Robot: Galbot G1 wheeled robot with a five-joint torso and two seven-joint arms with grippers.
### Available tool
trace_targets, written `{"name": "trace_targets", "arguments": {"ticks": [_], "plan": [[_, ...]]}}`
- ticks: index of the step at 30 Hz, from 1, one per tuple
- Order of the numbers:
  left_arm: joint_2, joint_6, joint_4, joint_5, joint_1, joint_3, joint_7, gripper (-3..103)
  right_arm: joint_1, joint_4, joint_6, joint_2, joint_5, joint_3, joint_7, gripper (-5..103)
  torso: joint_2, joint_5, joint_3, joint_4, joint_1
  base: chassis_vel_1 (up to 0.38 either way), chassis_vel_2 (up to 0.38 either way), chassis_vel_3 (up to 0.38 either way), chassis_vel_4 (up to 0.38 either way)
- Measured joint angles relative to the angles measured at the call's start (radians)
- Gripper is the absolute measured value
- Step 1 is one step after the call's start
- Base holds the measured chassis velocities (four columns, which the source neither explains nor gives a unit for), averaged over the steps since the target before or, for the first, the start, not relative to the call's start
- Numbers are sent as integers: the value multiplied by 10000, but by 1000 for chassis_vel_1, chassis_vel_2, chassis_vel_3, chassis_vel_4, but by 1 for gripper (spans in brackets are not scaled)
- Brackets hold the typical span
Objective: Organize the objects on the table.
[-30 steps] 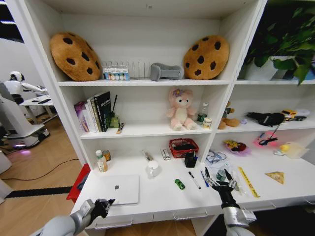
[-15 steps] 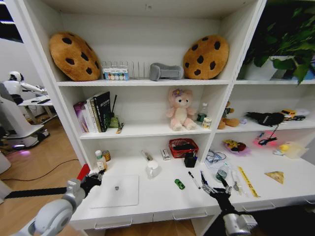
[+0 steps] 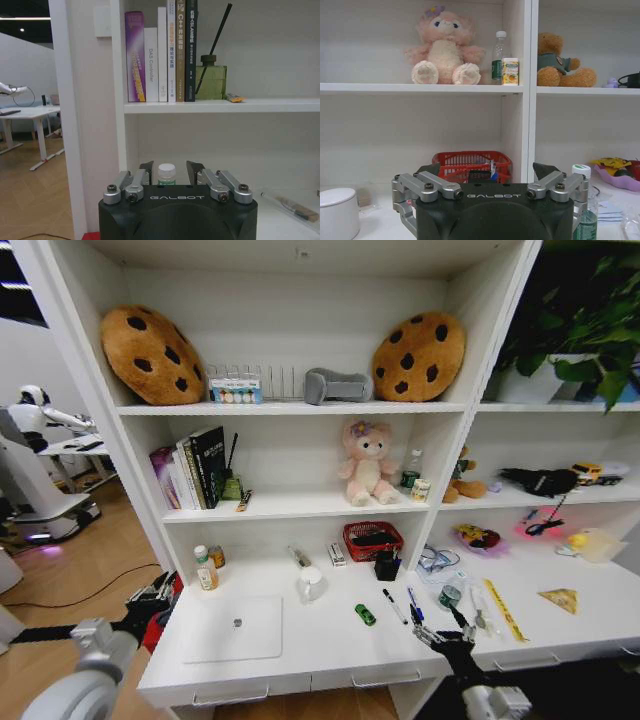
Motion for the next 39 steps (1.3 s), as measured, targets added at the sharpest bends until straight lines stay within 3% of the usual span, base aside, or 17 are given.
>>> {"name": "trace_targets", "arguments": {"ticks": [1,6,9,16,25,39], "plan": [[0,0,0,0,0,0,0,36,0,0,0,0,0,0,0,100,0,0,0,0,0,0,0,0,0],[-266,-194,-259,467,103,-179,71,58,11,66,-188,-101,156,-126,229,100,0,-1,1,-2,1,0,0,0,0],[-323,-238,-288,561,87,-193,68,64,7,107,-249,-106,147,-145,188,100,0,-3,1,-2,1,0,0,0,0],[-634,-219,-916,496,261,-152,-296,96,-29,60,-169,-147,218,-44,-26,100,0,-1,1,0,1,0,0,0,0],[-890,-173,-1148,675,204,-40,-411,100,-237,52,154,-858,707,148,-1212,100,0,-3,1,1,1,0,0,0,0],[-1069,-129,-1367,1055,441,261,-493,100,85,-662,958,-811,-93,-177,-1393,100,0,-3,1,-1,2,0,0,0,0]]}}
